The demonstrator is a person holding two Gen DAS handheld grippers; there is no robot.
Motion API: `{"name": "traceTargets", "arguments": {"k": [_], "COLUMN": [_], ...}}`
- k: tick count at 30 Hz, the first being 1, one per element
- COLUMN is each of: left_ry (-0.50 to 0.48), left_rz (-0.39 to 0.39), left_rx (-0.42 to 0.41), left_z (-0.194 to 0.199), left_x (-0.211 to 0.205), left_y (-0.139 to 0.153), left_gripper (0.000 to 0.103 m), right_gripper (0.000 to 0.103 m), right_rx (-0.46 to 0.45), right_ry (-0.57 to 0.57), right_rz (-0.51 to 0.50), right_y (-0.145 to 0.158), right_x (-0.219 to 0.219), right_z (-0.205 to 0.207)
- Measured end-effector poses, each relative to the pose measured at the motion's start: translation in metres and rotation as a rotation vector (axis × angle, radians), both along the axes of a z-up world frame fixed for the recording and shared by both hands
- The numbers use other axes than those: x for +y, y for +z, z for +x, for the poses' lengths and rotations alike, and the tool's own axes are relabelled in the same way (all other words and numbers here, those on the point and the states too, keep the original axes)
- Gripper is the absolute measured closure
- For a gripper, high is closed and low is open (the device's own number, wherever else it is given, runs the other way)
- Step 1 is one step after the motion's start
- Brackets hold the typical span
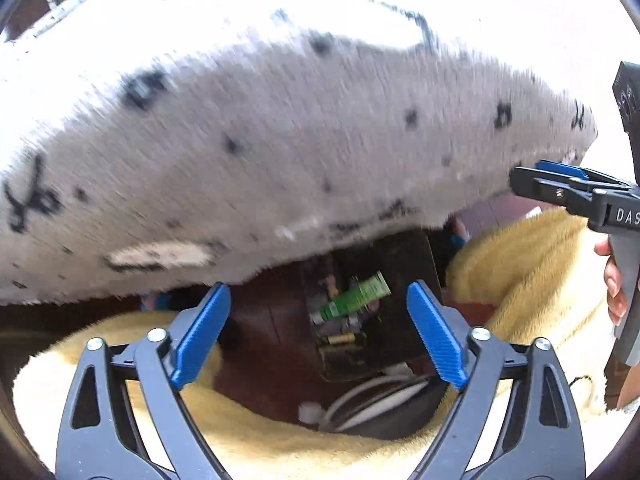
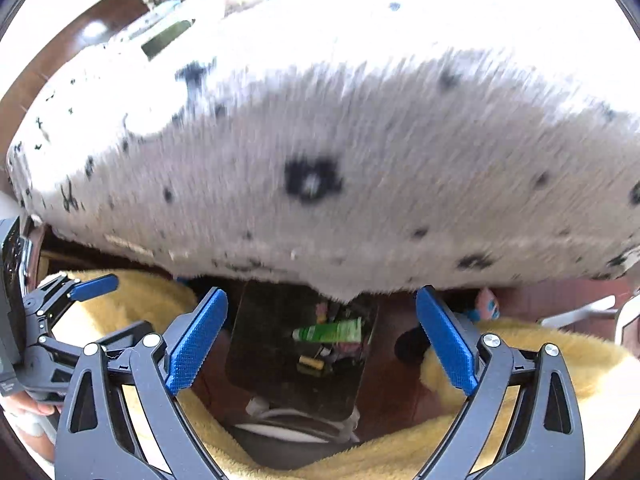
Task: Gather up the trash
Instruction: 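Raise both tools back over the bed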
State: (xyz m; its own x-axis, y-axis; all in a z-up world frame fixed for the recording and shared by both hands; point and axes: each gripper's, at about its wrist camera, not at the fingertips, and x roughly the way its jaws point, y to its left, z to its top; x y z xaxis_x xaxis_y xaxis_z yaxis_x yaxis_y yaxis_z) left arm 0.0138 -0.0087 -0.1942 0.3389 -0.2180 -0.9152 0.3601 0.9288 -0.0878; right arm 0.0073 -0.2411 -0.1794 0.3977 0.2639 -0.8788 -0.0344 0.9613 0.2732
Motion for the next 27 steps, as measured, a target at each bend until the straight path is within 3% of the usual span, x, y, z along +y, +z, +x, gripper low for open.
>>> {"name": "traceTargets", "arguments": {"k": [8, 14, 21, 27], "left_ry": [0.066, 0.123, 0.162, 0.188], "left_rz": [-0.021, 0.001, 0.032, 0.056], "left_rx": [-0.14, -0.211, -0.264, -0.26], "left_z": [0.024, 0.066, 0.139, 0.202], "left_x": [0.029, 0.039, 0.042, 0.035], "left_y": [0.047, 0.07, 0.08, 0.073], "left_gripper": [0.013, 0.013, 0.013, 0.014], "right_gripper": [0.006, 0.006, 0.006, 0.008], "right_rx": [-0.111, -0.171, -0.199, -0.193], "right_ry": [-0.057, -0.099, -0.154, -0.19], "right_rz": [-0.046, -0.083, -0.116, -0.143], "right_y": [0.04, 0.063, 0.072, 0.066], "right_x": [-0.024, -0.038, -0.062, -0.074], "right_z": [0.021, 0.05, 0.112, 0.178]}}
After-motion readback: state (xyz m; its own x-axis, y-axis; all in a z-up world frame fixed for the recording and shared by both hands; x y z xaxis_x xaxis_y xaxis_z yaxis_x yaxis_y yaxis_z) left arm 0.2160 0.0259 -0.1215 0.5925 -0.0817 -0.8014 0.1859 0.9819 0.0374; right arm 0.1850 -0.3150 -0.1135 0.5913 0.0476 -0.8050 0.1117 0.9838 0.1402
